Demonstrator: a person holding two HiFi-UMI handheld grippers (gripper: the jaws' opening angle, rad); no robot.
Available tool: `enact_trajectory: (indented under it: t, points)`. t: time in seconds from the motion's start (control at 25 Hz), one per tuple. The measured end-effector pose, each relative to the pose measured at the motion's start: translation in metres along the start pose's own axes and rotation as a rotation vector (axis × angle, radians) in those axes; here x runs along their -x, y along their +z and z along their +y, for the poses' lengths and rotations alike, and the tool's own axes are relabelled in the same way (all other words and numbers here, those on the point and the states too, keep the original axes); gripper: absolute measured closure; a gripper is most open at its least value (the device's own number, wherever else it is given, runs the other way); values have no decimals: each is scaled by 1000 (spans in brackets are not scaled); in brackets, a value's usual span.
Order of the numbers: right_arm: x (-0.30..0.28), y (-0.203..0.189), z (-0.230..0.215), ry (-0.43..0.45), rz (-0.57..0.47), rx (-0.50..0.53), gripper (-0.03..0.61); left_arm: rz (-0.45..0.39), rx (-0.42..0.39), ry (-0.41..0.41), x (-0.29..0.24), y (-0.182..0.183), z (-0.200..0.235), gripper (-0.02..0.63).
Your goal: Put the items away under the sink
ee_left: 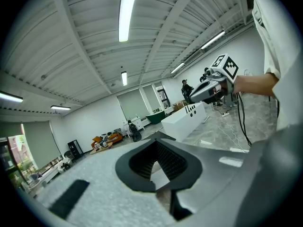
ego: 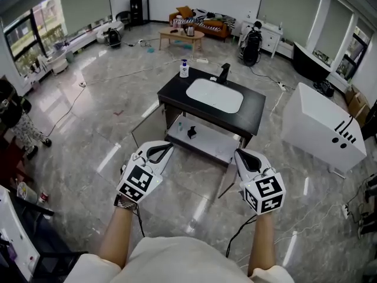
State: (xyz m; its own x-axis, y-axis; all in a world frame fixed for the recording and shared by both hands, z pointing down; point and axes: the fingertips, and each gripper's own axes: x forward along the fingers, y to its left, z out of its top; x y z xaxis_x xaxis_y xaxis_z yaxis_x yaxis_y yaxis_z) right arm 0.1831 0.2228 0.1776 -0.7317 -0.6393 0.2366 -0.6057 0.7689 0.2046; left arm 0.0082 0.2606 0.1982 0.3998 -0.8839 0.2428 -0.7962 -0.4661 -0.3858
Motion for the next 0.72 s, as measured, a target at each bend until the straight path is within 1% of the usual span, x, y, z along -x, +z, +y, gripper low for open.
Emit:
enact_trajectory:
  t: [0.24,0.36,0.52,0.72]
  points:
    - [-13,-15,-22,36,9,-41,572,18,35,19,-24,-5,-6,609]
    - [-31,-19,-30,39,1,-32,572,15,41,20,-42,-11,3,609]
    - [-69,-22,-55,36,9,-24,572,8,47,19,-78,-20,32,609]
    - [-134,-7,-95,2,-1,-28,572,-5,47,4,-134,-33,94,609]
